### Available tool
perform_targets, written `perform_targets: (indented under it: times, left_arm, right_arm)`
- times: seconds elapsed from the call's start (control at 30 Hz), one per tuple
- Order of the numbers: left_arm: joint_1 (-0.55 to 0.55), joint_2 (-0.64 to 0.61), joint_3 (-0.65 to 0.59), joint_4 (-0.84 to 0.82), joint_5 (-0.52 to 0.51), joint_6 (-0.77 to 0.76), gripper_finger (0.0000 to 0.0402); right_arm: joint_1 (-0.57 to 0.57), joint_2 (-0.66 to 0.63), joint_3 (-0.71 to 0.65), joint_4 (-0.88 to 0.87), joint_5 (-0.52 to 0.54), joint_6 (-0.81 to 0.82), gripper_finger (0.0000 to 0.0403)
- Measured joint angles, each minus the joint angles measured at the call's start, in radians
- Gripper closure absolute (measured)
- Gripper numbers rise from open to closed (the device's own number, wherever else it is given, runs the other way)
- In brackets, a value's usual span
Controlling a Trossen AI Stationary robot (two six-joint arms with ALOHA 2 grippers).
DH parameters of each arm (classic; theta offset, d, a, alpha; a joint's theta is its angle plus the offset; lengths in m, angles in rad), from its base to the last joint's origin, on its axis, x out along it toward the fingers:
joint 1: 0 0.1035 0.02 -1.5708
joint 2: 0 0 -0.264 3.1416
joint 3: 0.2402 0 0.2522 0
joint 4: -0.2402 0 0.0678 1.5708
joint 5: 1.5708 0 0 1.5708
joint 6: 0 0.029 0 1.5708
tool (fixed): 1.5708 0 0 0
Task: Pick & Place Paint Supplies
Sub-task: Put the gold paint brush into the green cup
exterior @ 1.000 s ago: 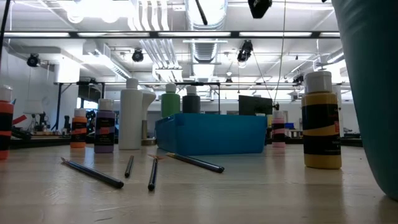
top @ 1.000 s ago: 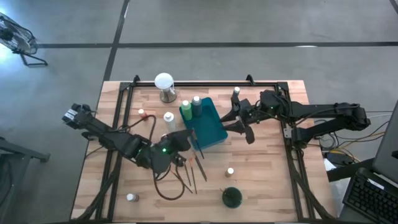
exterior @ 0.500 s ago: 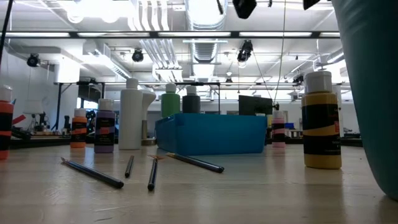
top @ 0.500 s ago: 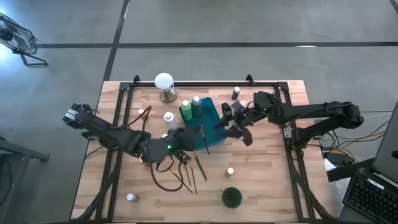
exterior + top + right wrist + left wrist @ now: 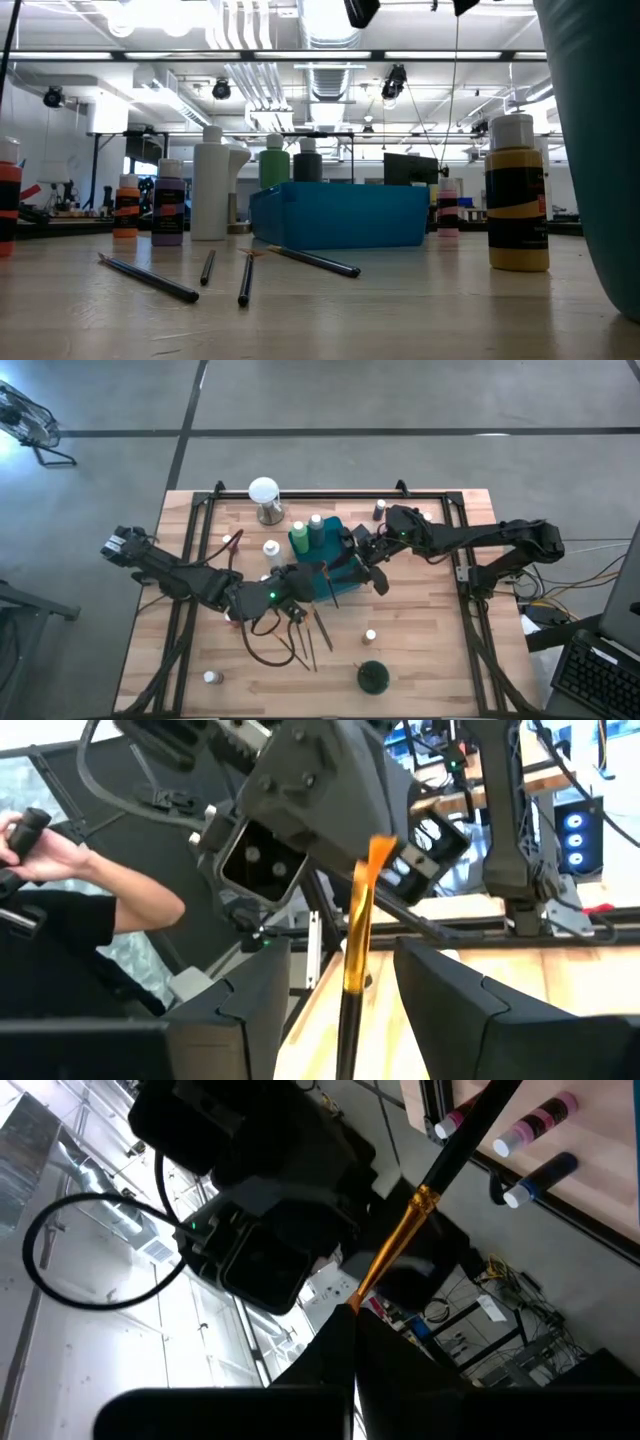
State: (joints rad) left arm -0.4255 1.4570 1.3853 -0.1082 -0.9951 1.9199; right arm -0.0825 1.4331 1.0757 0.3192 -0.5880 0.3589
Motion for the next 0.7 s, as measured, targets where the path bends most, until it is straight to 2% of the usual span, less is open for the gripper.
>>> perform_targets:
  times: [0.2, 0.37, 0.53, 0.7]
  left_arm:
    - [-0.001, 0.000, 0.000, 0.000, 0.000, 0.006, 0.0402]
    - [-0.001, 0.000, 0.000, 0.000, 0.005, 0.011, 0.0402]
    - [-0.002, 0.000, 0.000, 0.000, 0.007, 0.011, 0.0401]
    - [-0.005, 0.000, 0.001, 0.003, 0.015, 0.006, 0.0401]
  right_arm:
    - [0.013, 0.024, 0.022, 0.002, 0.000, -0.004, 0.0219]
    - [0.033, 0.055, 0.046, -0.002, 0.000, -0.019, 0.0240]
    - [0.037, 0.056, 0.062, -0.001, 0.004, -0.030, 0.0293]
    - [0.036, 0.046, 0.061, -0.005, 0.015, -0.045, 0.0379]
